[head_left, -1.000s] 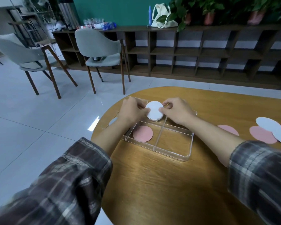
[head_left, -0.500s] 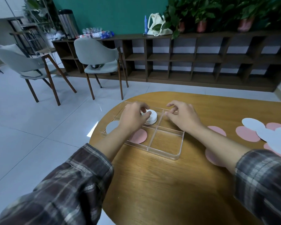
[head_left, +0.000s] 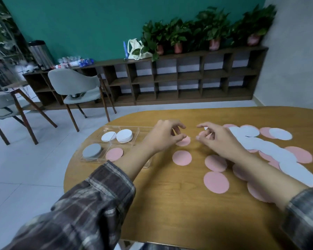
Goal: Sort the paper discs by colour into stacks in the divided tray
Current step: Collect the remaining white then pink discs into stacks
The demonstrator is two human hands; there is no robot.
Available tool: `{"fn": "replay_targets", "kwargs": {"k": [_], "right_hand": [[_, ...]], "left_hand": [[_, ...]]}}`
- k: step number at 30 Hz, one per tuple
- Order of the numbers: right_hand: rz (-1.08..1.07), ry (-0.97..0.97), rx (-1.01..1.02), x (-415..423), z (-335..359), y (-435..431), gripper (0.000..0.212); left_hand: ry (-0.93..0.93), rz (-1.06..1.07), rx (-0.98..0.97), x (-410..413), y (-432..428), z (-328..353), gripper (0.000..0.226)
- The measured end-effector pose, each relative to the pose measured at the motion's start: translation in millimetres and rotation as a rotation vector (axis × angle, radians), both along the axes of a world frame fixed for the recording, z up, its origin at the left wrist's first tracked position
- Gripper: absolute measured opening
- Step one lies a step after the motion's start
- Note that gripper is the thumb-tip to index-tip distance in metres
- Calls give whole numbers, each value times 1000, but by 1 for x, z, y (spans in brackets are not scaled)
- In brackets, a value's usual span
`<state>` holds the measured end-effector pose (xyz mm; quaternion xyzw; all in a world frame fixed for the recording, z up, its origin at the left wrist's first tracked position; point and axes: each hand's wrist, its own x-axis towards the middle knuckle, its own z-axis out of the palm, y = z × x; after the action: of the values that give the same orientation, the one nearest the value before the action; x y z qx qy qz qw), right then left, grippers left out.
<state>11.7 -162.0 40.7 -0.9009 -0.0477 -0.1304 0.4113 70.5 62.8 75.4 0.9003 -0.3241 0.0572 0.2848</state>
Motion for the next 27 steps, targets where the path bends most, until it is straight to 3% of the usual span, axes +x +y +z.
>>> {"fn": "replay_targets", "kwargs": {"k": [10,19,27], "right_hand": [[-177,-3,49,-78,-8,-120,31],[-257,-14,-103,-130,-35,-197,33],[-322,53,-351,-158,-69,-223,67]], "left_hand": [[34,-171,24,-39,-132,-18,28],[41,-274,0,-63,-209,-63,25],[53,-347,-45,-76,-251,-90,39]]}}
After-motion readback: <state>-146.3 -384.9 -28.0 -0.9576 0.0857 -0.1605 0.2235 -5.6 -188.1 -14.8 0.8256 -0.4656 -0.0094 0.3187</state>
